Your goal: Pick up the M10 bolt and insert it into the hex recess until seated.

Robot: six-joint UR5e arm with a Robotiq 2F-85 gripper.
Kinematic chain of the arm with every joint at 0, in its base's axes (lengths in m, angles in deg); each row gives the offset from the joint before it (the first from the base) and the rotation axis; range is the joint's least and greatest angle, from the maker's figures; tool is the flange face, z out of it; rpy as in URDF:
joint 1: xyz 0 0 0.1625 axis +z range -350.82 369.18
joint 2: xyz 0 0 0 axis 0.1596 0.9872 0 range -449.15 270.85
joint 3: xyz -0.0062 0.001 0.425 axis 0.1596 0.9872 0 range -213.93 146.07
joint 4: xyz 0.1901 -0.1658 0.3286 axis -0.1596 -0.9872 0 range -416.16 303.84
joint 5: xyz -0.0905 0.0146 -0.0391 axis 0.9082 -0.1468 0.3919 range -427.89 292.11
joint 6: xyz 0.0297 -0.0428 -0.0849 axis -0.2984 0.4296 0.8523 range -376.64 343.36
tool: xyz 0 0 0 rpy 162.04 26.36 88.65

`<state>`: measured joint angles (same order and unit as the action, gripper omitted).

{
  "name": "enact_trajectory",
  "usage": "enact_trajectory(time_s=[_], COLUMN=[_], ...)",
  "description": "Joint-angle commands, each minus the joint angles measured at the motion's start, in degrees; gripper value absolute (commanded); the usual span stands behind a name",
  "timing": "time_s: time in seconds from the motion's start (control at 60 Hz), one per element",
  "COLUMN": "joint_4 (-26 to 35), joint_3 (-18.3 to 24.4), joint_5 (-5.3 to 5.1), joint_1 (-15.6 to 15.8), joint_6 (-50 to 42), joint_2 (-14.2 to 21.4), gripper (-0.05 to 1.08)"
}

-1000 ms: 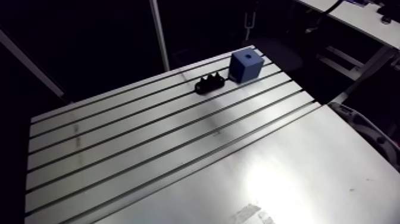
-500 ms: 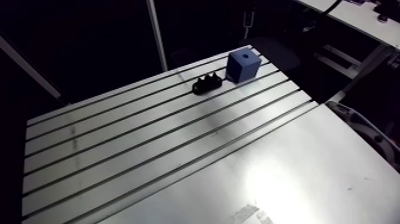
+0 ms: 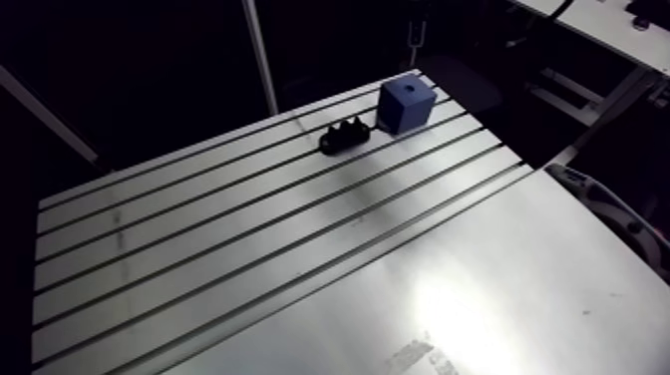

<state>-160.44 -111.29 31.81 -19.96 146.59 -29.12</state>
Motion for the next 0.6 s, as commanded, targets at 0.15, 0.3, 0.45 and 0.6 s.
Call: enact_trajectory(time_s=[0.15, 0.3, 0.45, 0.6], joint_4=[-3.8, -4.0, -3.9, -4.0], joint_3=[-1.3, -1.4, -1.7, -2.2], joint_5=[0.27, 0.28, 0.19, 0.28], joint_1=[-0.1, -0.1, -0.1, -0.1], joint_6=[-0.2, -0.2, -0.2, -0.2], joint_2=[-0.9, -0.9, -0.9, -0.9], gripper=[0.89, 0.89, 0.89, 0.89])
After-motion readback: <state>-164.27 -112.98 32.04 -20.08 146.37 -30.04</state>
